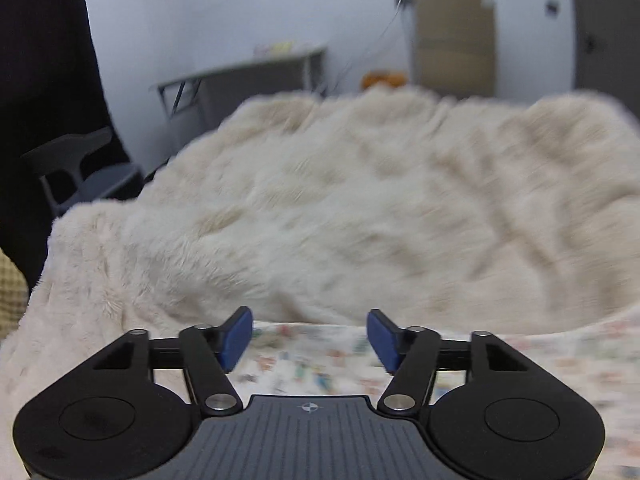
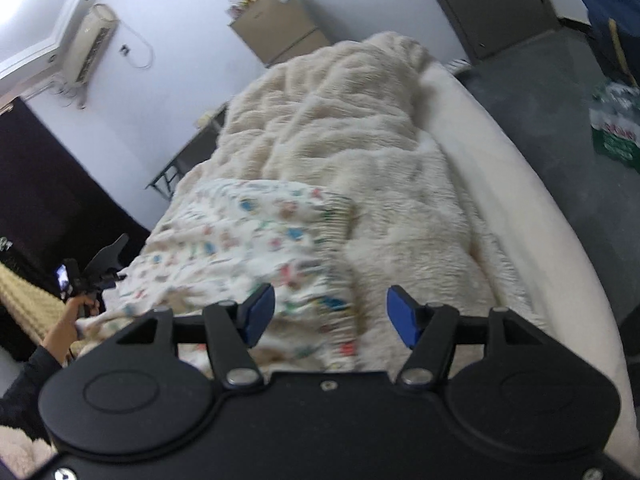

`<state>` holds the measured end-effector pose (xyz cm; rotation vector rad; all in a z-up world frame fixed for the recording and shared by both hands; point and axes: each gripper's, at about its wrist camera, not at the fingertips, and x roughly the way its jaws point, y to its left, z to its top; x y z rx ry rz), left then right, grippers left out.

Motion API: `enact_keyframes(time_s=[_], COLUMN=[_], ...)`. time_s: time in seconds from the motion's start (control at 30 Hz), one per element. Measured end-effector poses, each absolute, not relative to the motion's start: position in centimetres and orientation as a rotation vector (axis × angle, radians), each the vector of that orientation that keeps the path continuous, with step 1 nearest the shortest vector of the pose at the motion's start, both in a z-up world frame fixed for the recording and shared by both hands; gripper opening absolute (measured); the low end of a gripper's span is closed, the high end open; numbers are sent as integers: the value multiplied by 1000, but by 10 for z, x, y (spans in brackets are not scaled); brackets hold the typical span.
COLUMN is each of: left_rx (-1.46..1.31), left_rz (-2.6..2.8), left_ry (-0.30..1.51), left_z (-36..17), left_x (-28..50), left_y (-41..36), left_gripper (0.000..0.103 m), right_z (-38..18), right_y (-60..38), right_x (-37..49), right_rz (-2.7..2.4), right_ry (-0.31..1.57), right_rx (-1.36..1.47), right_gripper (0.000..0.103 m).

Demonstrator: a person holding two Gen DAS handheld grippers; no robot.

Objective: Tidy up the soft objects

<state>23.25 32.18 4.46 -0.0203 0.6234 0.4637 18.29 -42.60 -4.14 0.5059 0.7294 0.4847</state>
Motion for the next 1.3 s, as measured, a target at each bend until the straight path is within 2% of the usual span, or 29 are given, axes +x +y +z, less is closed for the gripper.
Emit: enact_keyframes(time_s=[0.03,0.23,0.4,0.53,0.9,1.07,1.3], left_rx=[-14,80,46,109,198,174,220], left_rz=[452,328,228,109,197,265,219], left_ry=[584,353,235,241,293,307,308], left_z=[58,110,122,117,96,94,92], left_x=[212,70,-21,-55,-95,-96,-88], left_y=[302,166,101,75,127,149,136], left_gripper=[75,85,95,96,98,98,99], right_z=[-39,-9,27,49,58,66,60], right_y=[-424,-398,-375,-353,-322,-319,-320], right_x=[180,143,95,51,-24,-42,-41], right_rz=[489,621,687,806,1027,1024,1043], right_ry=[720,665,591,524,436,396,416], right_rx=[498,347,74,-172,-552,-599,-612], right_gripper=[71,80,82,83,80,77,76])
